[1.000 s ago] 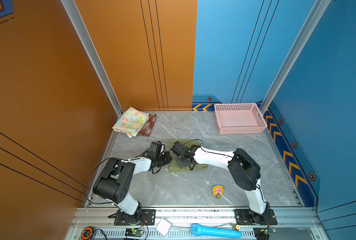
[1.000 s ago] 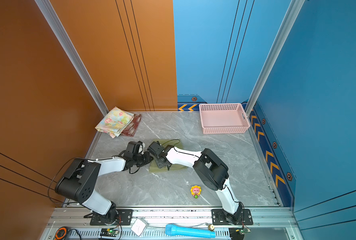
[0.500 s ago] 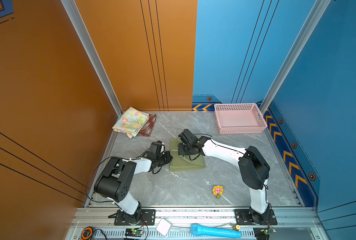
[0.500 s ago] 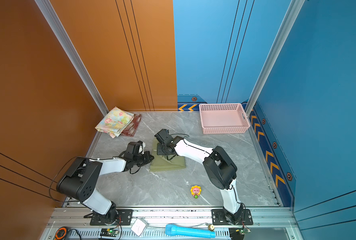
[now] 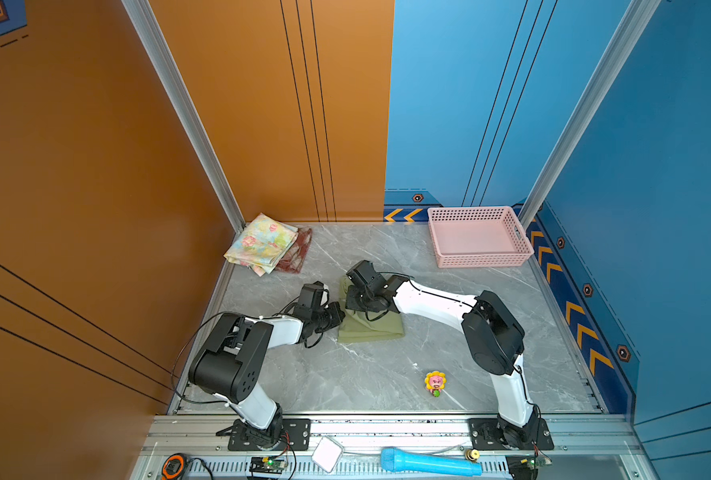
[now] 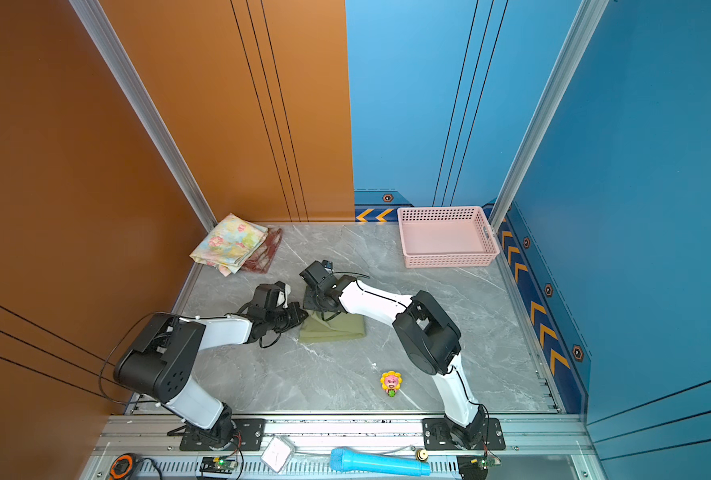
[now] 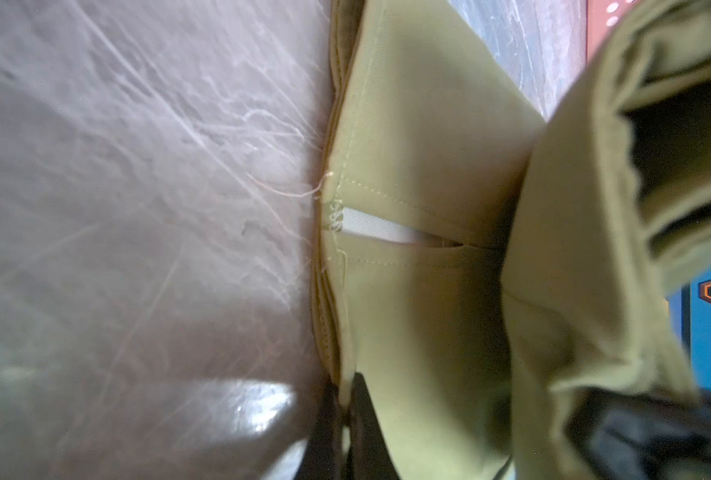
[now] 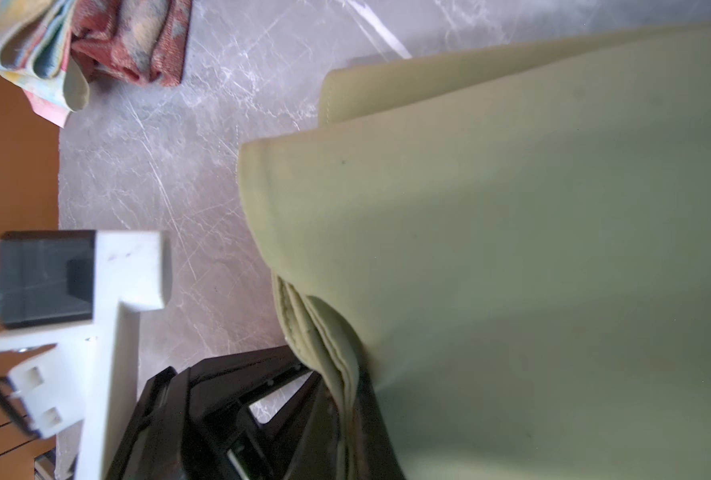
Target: Fold and stack the skirts
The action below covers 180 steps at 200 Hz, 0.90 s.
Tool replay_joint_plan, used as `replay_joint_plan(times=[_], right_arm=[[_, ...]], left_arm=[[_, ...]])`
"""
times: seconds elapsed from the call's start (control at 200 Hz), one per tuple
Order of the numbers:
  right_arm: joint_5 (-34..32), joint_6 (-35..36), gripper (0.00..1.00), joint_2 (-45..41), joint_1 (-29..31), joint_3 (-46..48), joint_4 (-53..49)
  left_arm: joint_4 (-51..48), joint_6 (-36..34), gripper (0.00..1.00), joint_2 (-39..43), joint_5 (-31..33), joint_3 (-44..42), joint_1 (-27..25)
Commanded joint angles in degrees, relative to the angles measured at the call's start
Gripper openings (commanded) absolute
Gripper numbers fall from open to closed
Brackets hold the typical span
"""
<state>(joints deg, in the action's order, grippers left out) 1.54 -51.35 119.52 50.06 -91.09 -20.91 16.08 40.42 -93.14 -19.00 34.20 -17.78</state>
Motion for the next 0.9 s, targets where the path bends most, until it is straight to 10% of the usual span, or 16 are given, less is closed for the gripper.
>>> replay_joint_plan(times=[0.0,0.255,0.896], right_arm=[[0.6,-2.0,0.00,2.3,0.6,-1.8,0.8],[0.9,-5.2,0.00,4.3,0.6,-1.4,2.9],[4.5,-12.0,0.45,2.9,-1.8,4.9,13.9]], left_arm=[[-6.1,-0.1,0.00,-2.7,0.6,-1.9,0.2],[-6.2,-0.1,0.00,-1.8,0.4,-2.3,0.4],[-10.1,-0.9,0.00,1.9,1.3,-2.6,2.0]])
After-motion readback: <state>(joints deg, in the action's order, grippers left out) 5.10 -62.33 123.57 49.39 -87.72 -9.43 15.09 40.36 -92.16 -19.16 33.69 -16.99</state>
